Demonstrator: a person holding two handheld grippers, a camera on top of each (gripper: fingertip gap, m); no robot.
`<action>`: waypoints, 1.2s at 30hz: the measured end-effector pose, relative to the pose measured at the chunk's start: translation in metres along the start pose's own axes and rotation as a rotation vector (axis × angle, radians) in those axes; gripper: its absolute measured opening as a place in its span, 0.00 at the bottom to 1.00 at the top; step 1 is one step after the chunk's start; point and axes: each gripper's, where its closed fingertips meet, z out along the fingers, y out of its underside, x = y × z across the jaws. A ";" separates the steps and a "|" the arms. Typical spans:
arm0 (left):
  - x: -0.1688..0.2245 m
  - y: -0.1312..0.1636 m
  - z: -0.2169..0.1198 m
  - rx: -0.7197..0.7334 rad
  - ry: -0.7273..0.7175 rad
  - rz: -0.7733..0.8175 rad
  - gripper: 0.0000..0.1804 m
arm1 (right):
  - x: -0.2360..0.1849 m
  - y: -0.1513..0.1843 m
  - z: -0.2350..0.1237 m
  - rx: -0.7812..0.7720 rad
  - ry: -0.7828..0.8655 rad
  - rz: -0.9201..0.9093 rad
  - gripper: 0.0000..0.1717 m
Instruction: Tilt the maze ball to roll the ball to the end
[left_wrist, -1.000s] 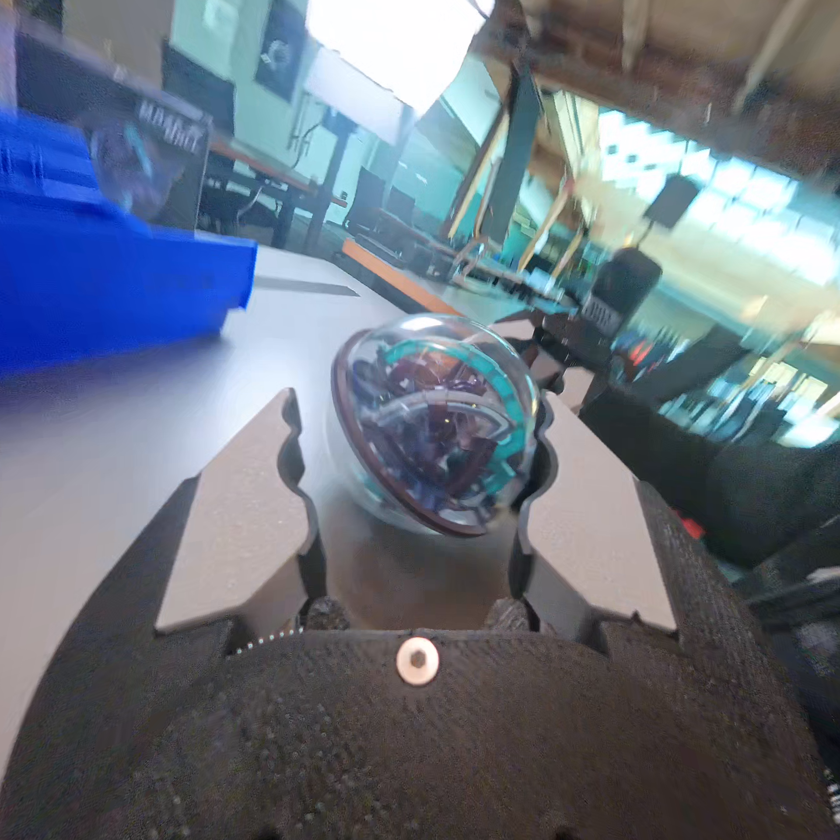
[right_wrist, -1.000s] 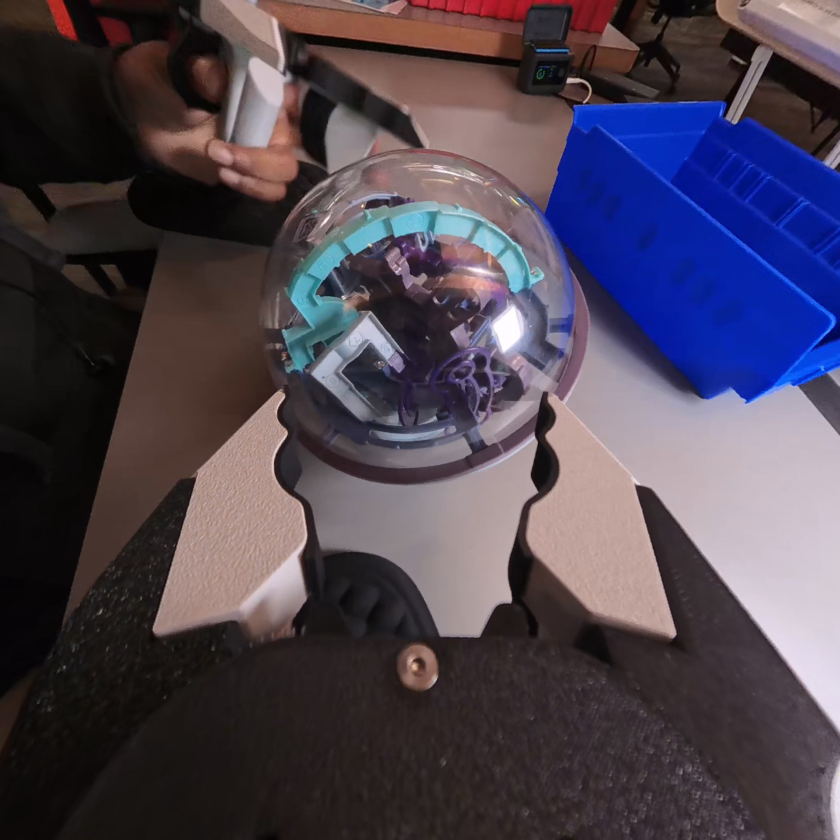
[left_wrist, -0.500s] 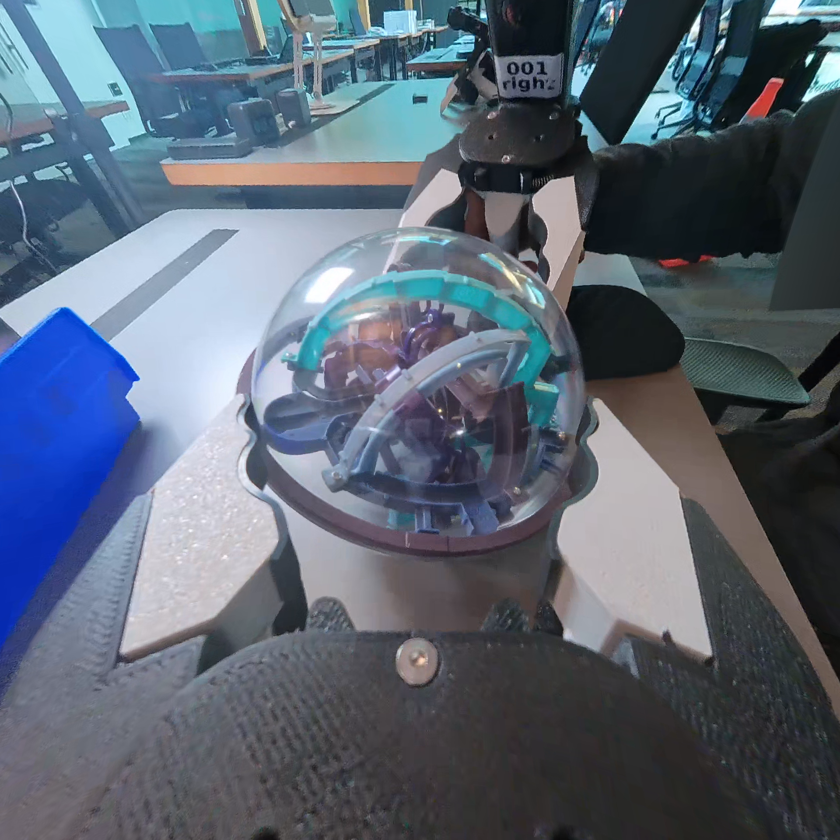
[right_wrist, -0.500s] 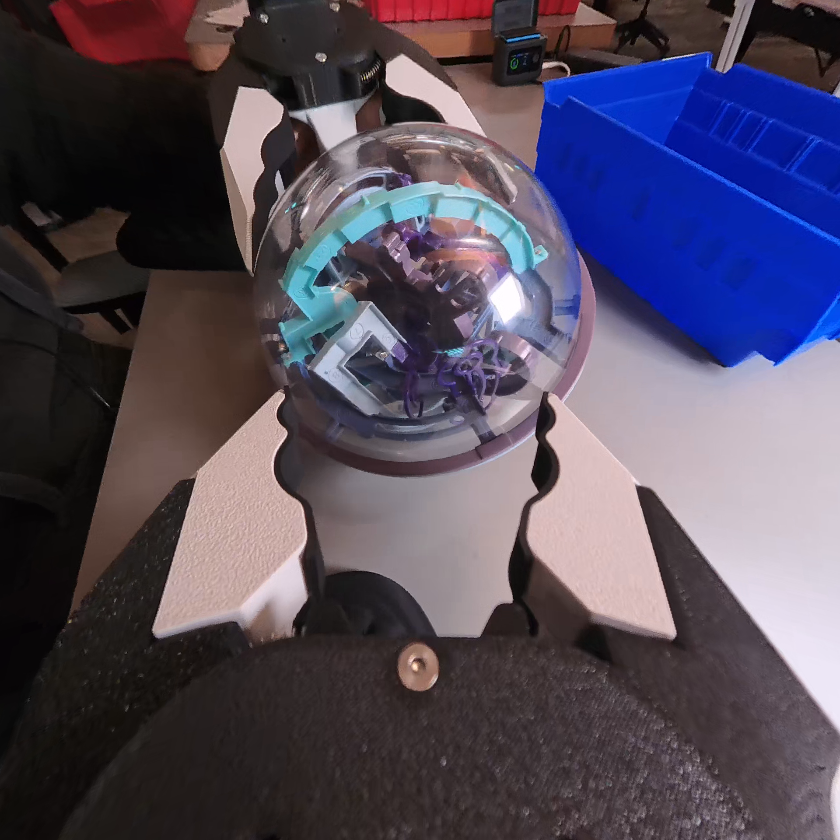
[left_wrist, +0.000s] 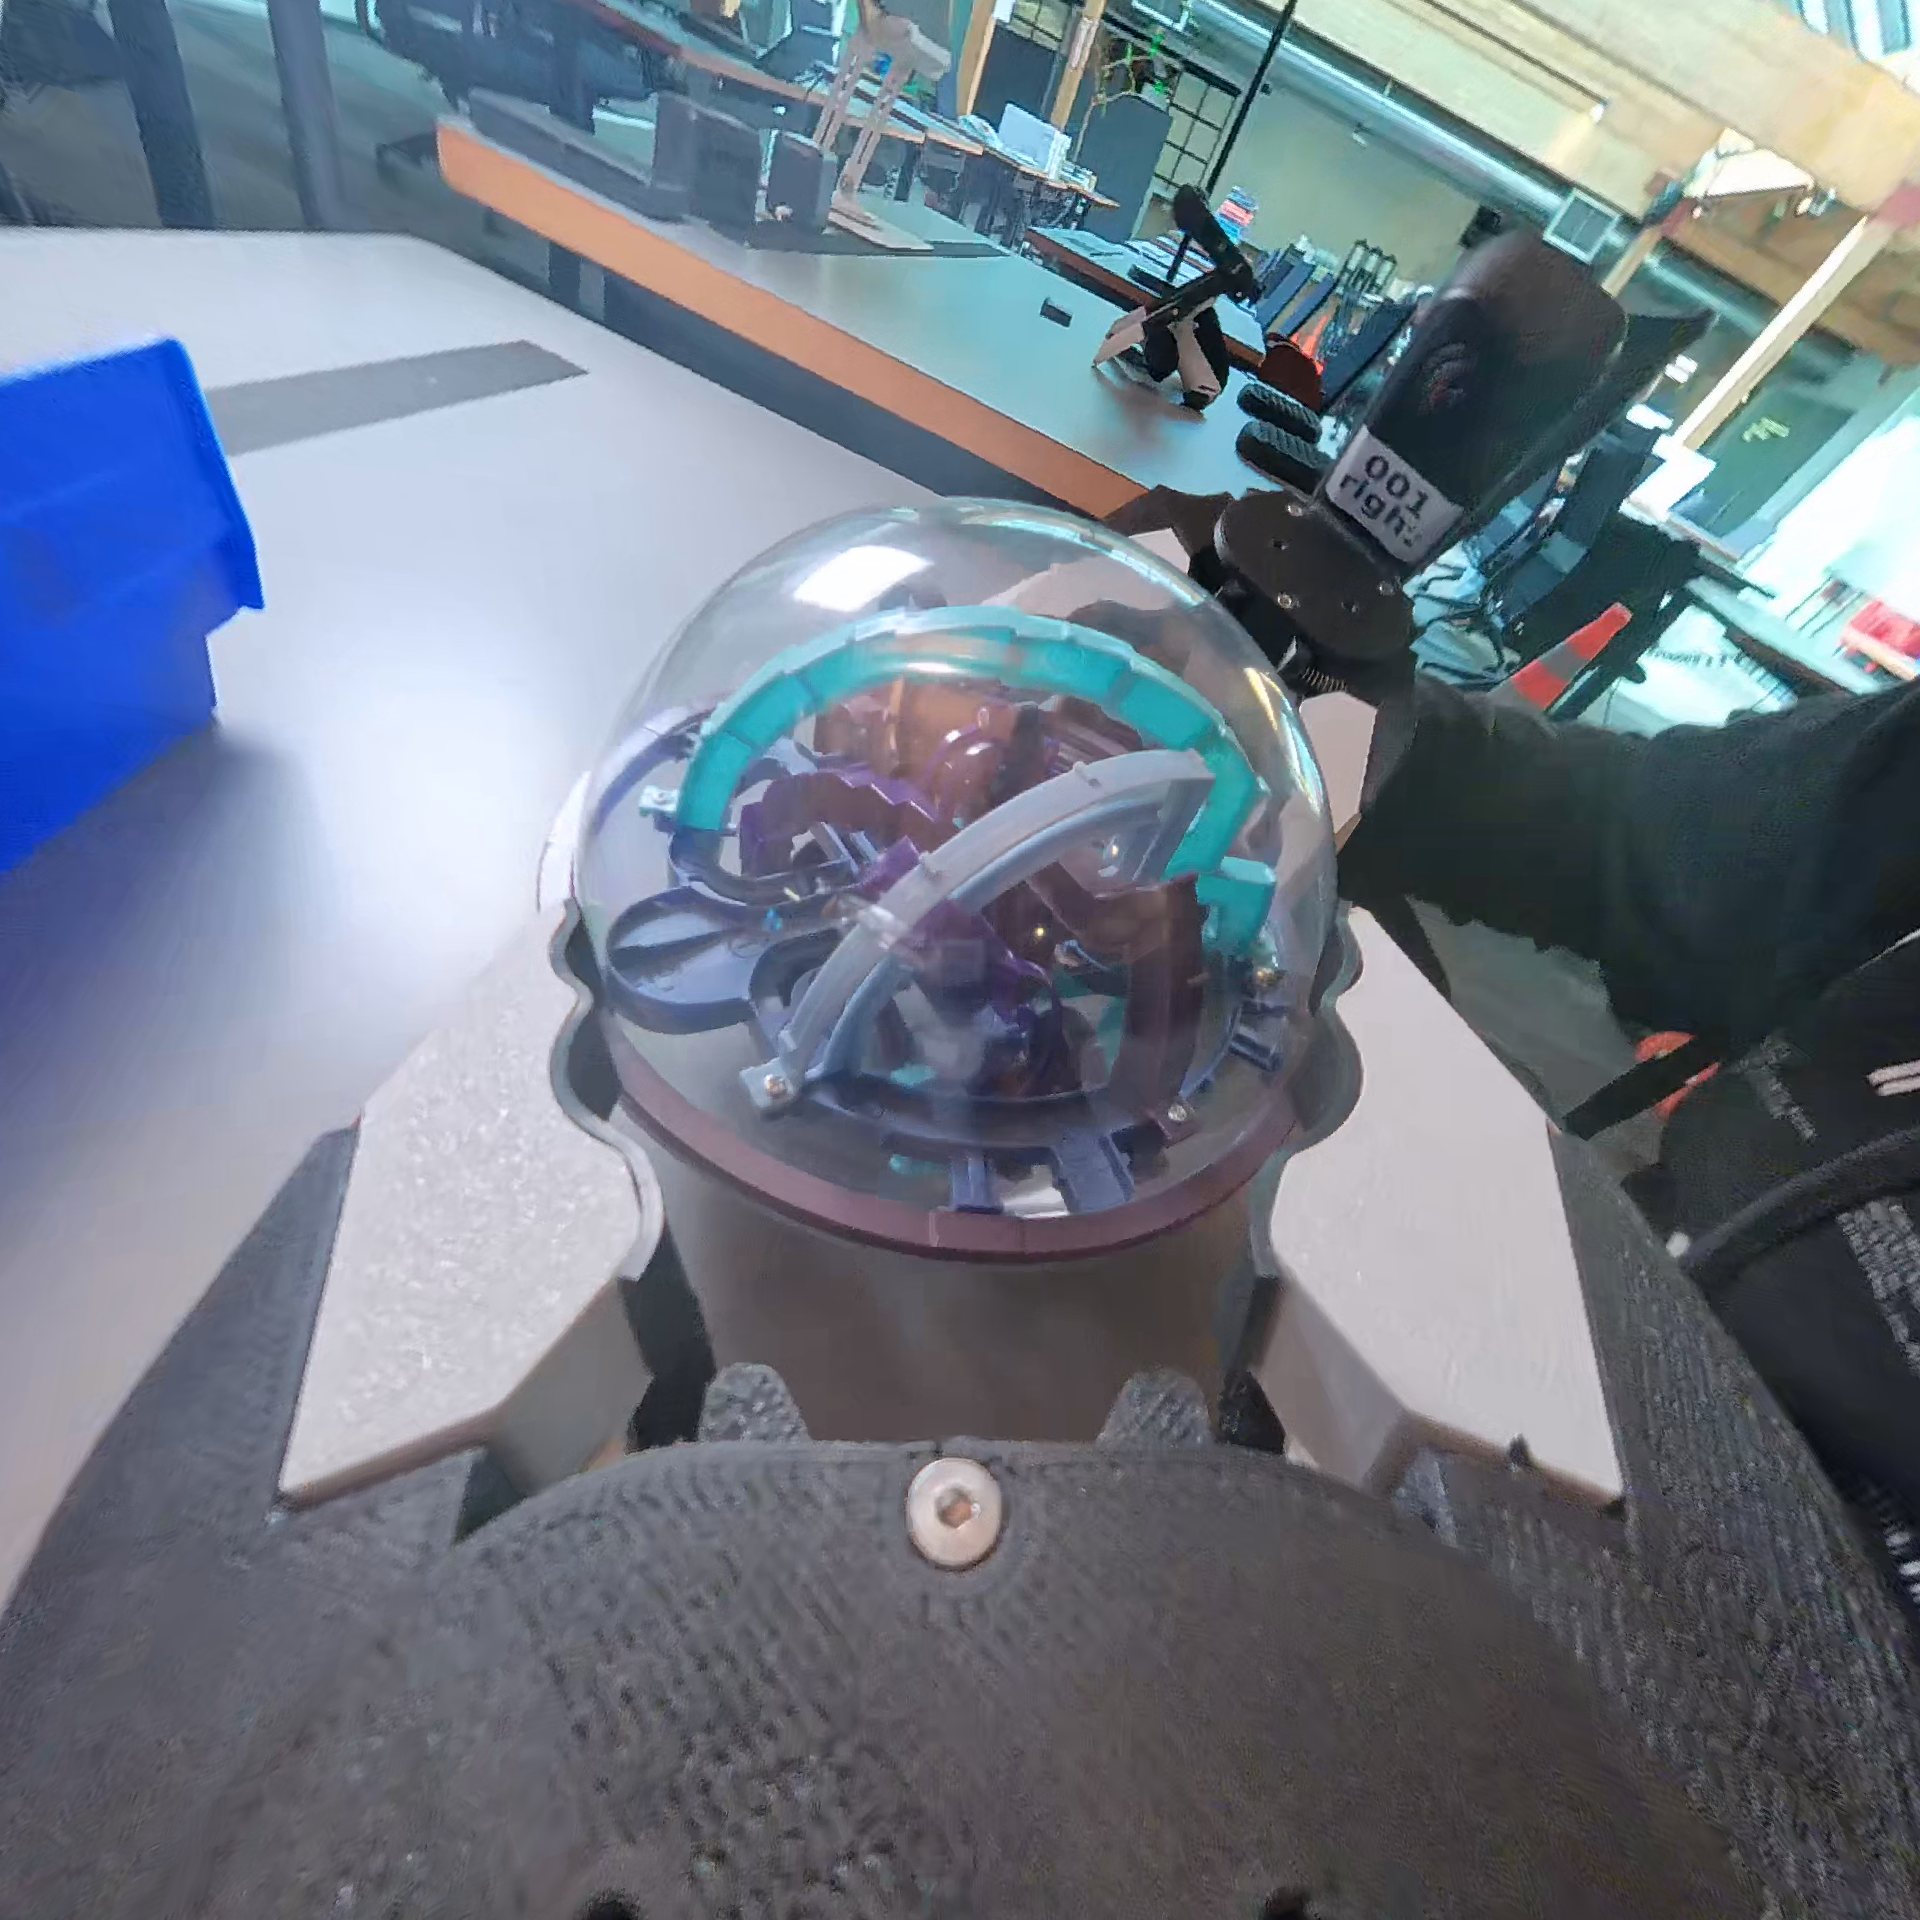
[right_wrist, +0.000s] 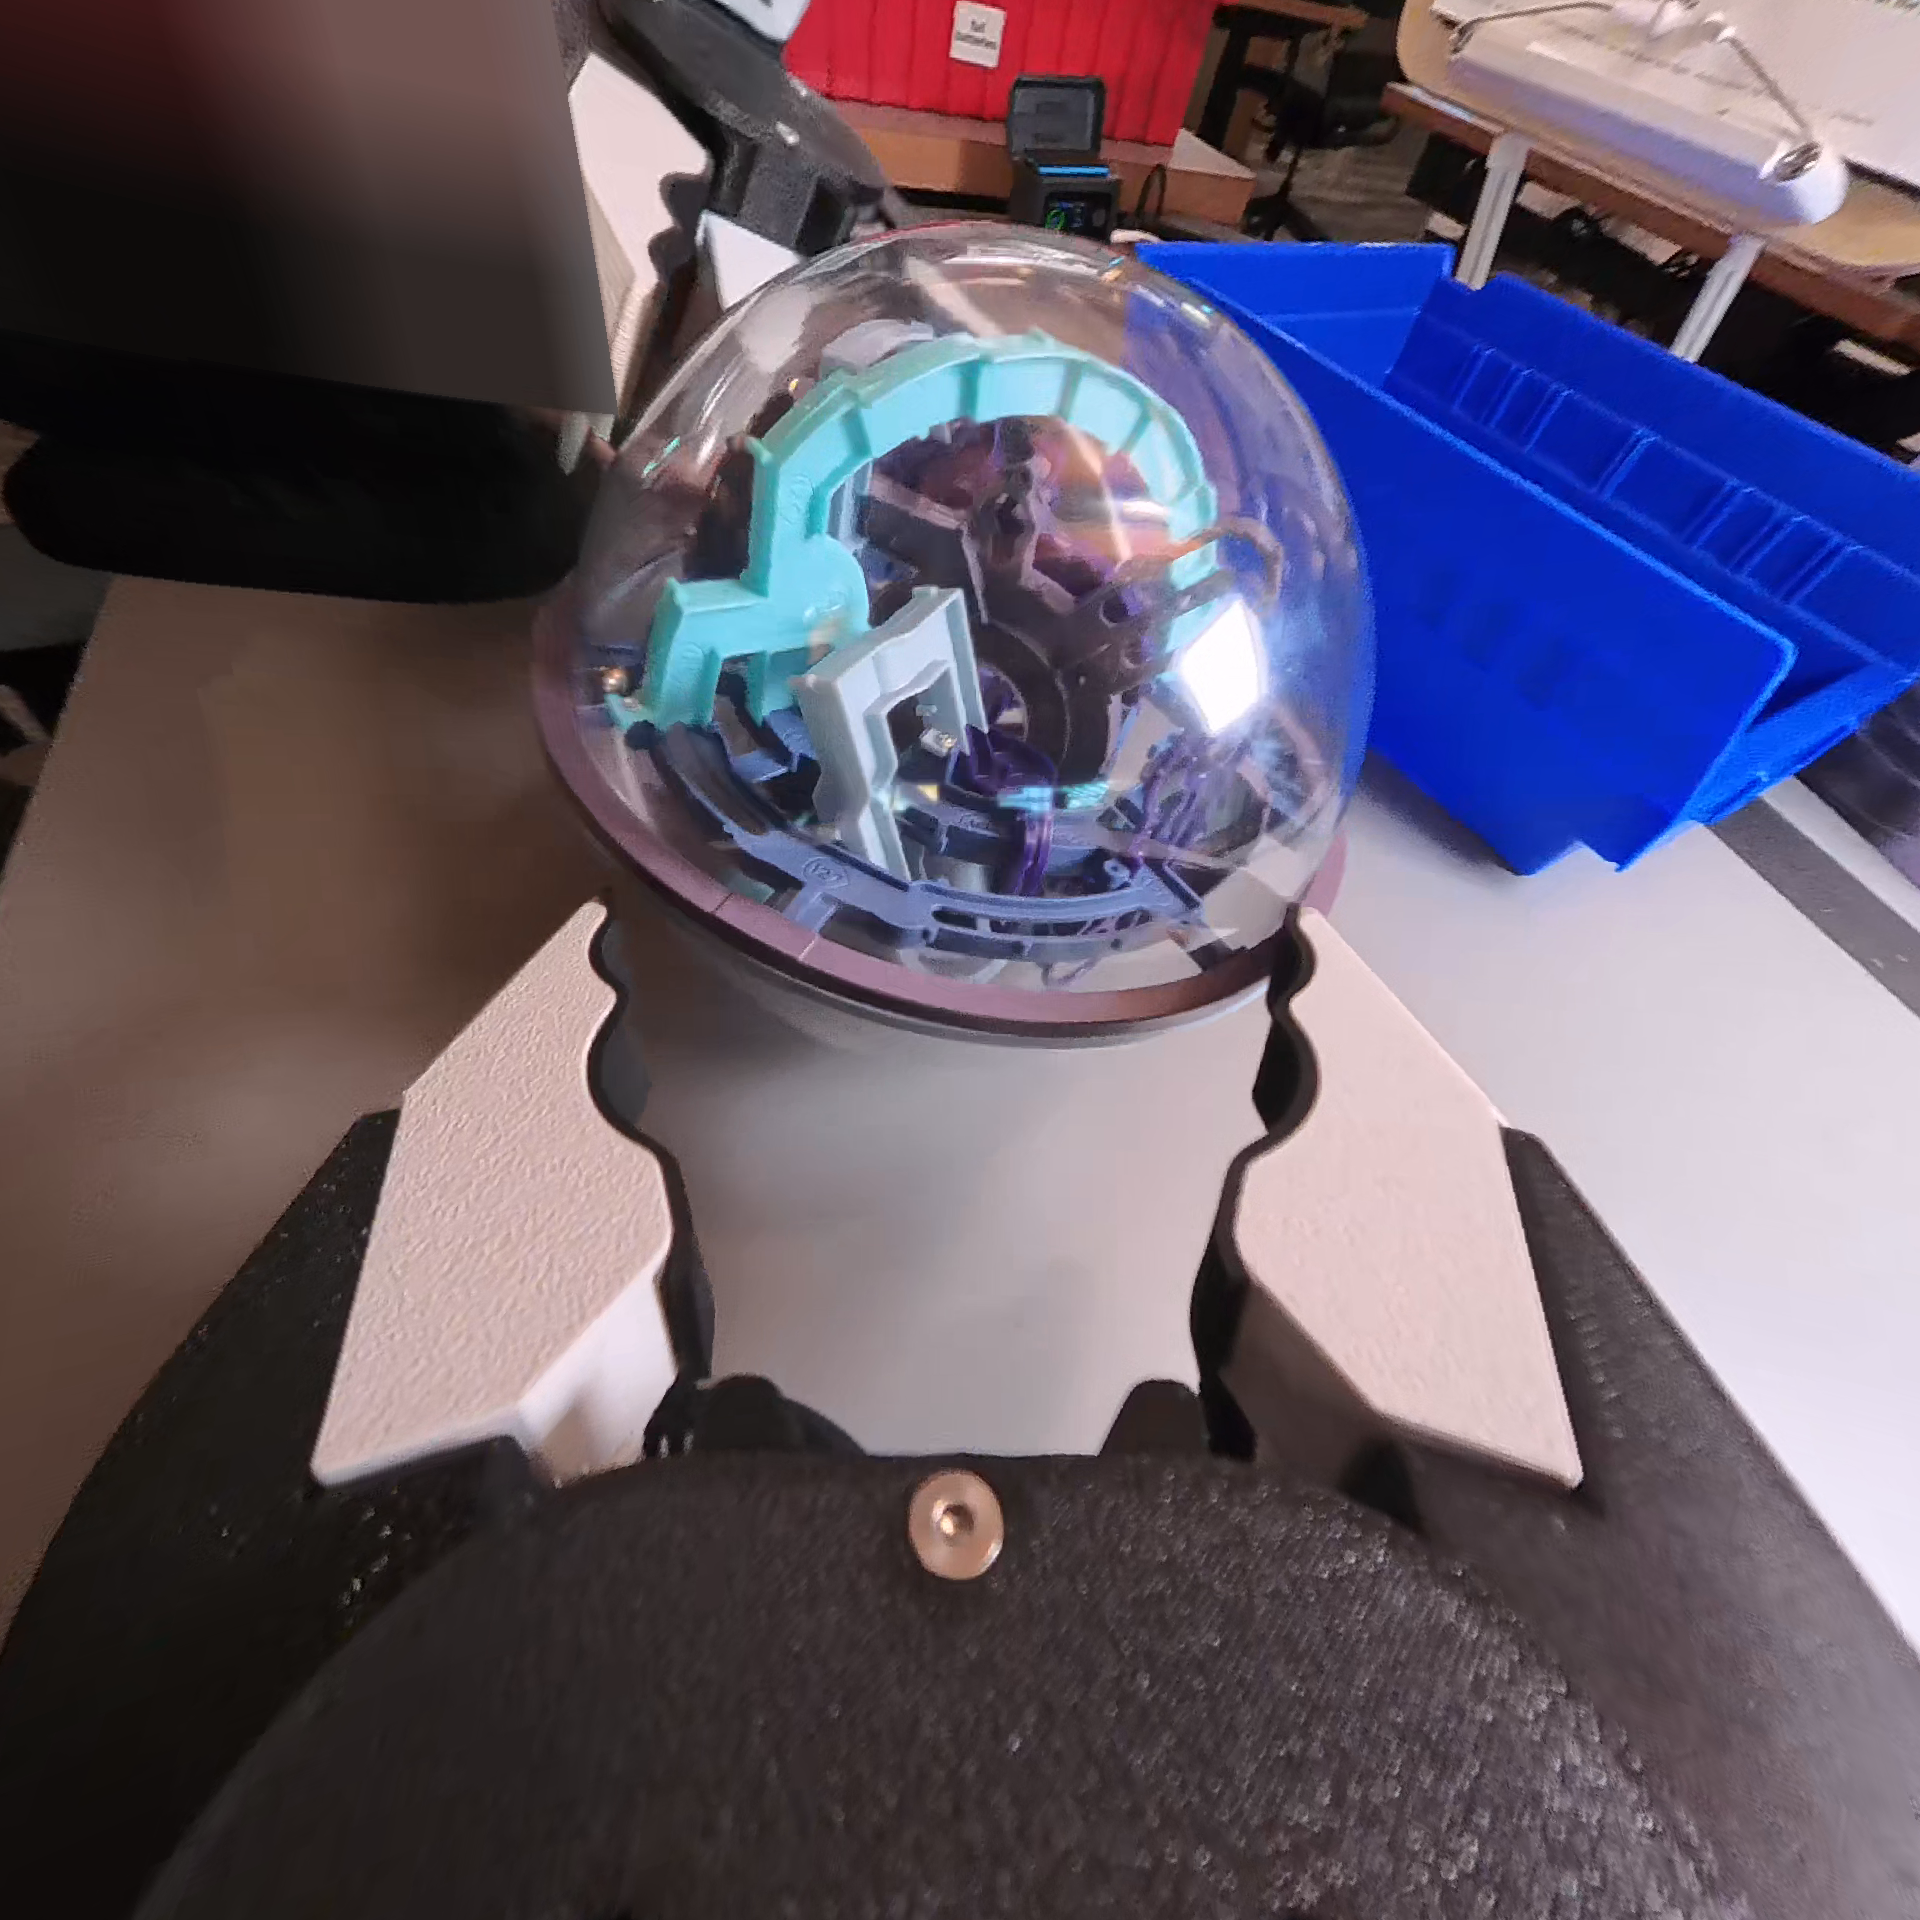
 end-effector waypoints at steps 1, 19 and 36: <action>-0.001 0.000 0.001 -0.001 0.001 -0.031 0.73 | 0.002 0.000 0.000 0.008 0.005 0.012 0.68; -0.004 -0.023 -0.012 0.072 -0.066 0.055 0.70 | -0.011 0.024 0.025 -0.177 -0.150 0.069 0.65; 0.023 -0.042 0.001 0.120 0.031 0.135 0.69 | 0.006 -0.040 0.004 -0.087 -0.189 -0.047 0.77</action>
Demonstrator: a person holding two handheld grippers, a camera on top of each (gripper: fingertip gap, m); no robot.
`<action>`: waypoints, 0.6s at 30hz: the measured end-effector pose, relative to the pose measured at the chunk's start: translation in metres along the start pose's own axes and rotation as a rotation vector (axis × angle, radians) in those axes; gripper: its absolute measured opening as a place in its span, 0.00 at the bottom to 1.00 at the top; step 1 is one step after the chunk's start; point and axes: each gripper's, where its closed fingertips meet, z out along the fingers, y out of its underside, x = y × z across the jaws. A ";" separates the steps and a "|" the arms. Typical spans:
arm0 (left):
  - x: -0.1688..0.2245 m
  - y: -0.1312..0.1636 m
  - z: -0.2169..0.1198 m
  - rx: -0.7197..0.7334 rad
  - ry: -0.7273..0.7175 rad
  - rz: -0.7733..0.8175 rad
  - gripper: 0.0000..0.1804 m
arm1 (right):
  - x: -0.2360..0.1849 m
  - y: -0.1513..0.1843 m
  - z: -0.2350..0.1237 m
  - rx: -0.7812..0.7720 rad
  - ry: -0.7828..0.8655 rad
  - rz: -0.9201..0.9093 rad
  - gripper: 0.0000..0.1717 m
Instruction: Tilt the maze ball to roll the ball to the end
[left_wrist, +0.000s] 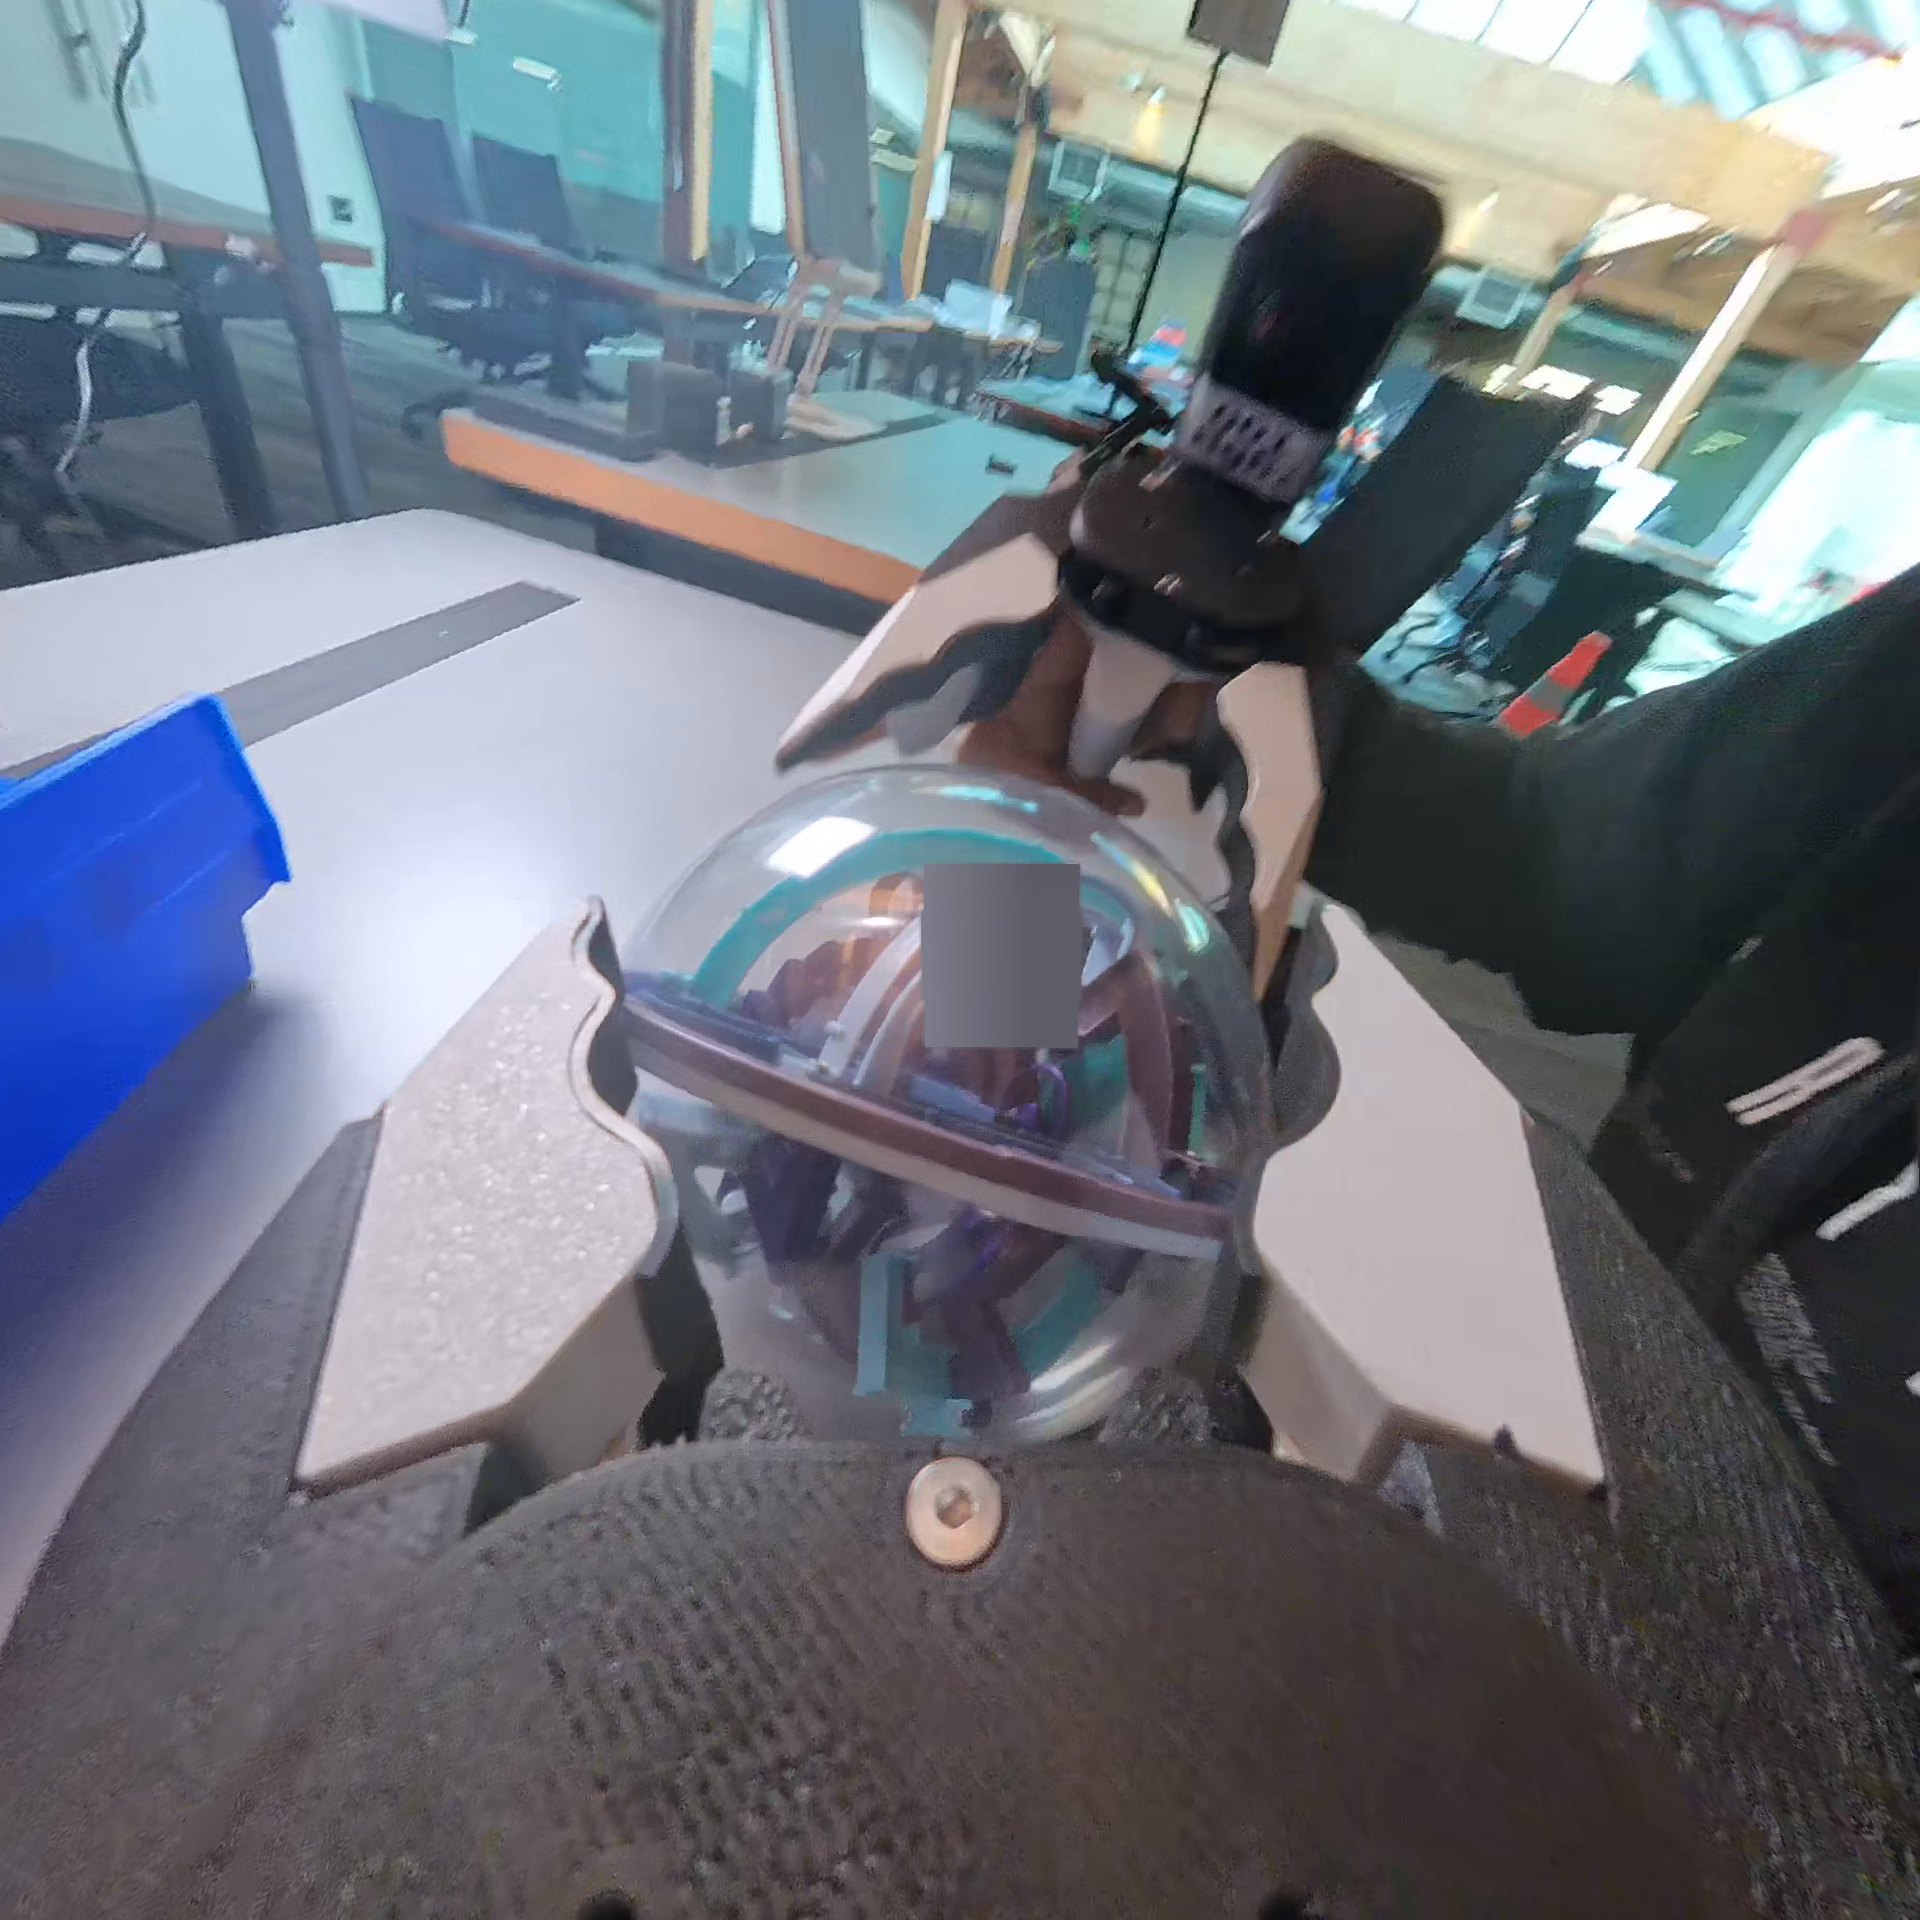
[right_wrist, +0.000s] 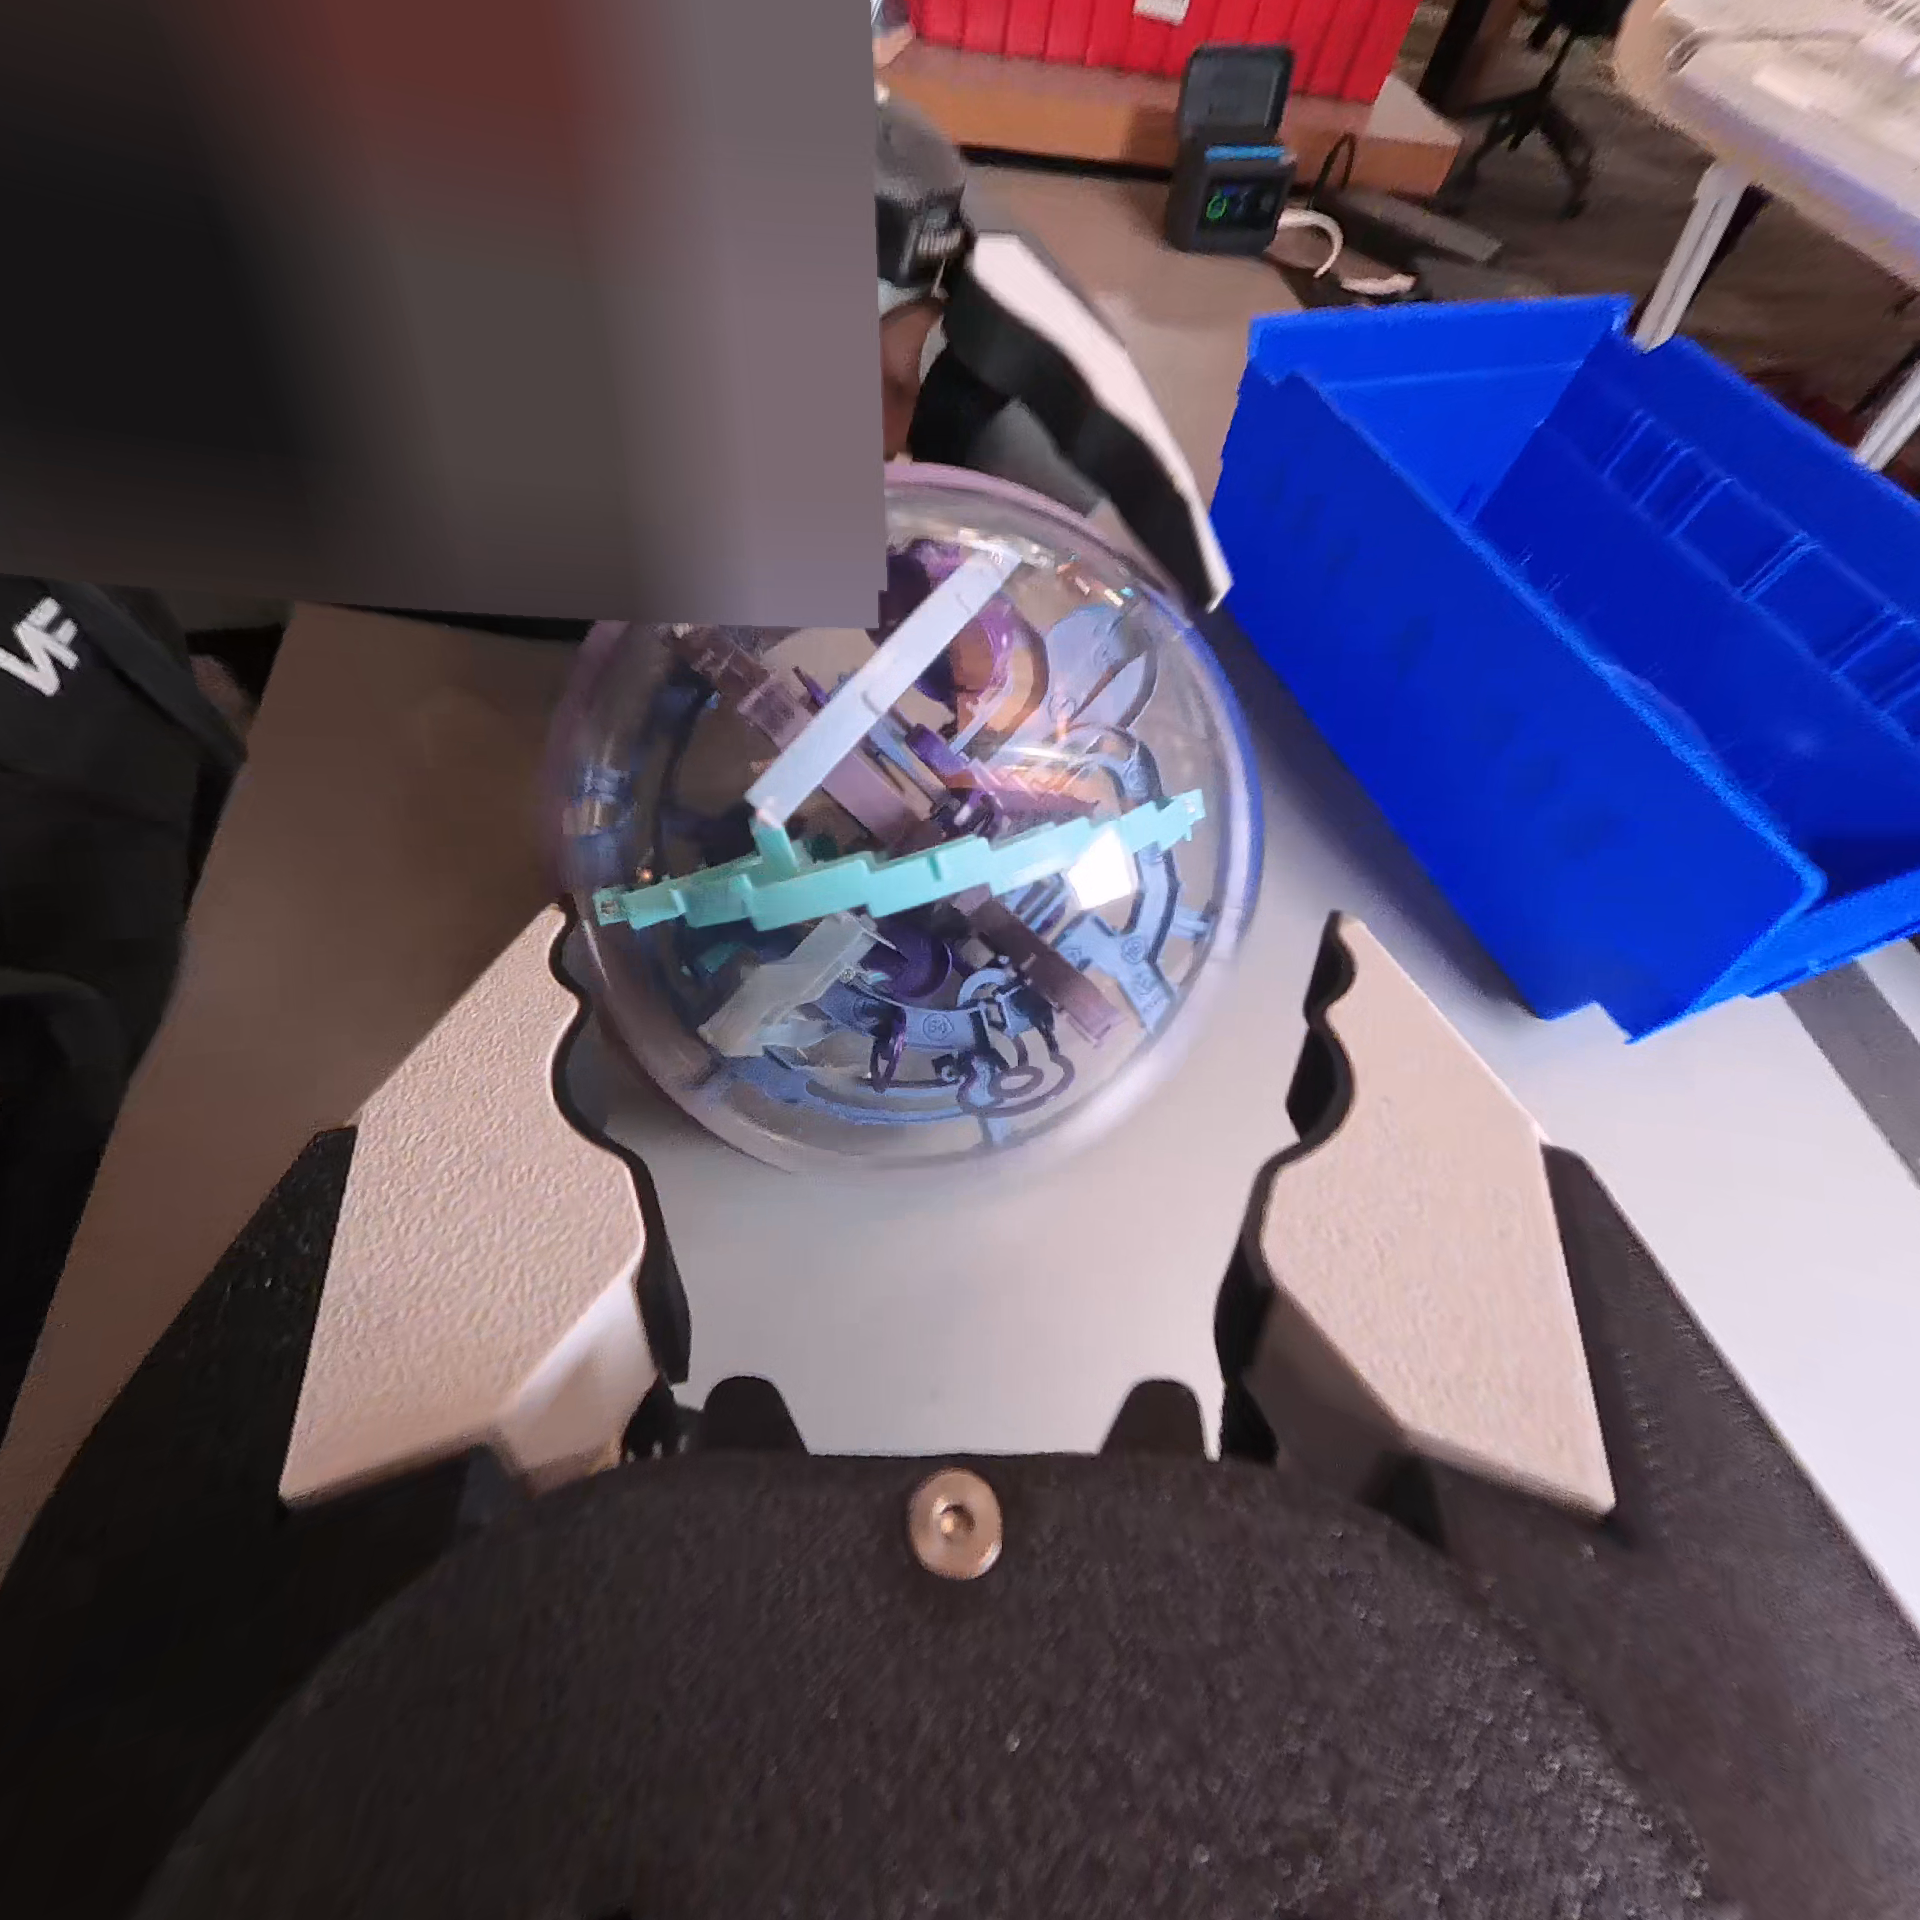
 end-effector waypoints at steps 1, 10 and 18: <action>0.005 -0.007 -0.004 0.036 0.038 -0.006 0.72 | -0.003 0.003 0.003 -0.001 -0.027 0.010 0.76; -0.007 0.068 -0.032 -0.234 0.093 0.125 0.81 | -0.004 0.028 0.004 0.040 -0.076 0.132 0.72; -0.019 0.070 -0.013 -0.224 0.055 0.106 0.79 | 0.000 0.031 0.013 0.090 -0.080 0.241 0.71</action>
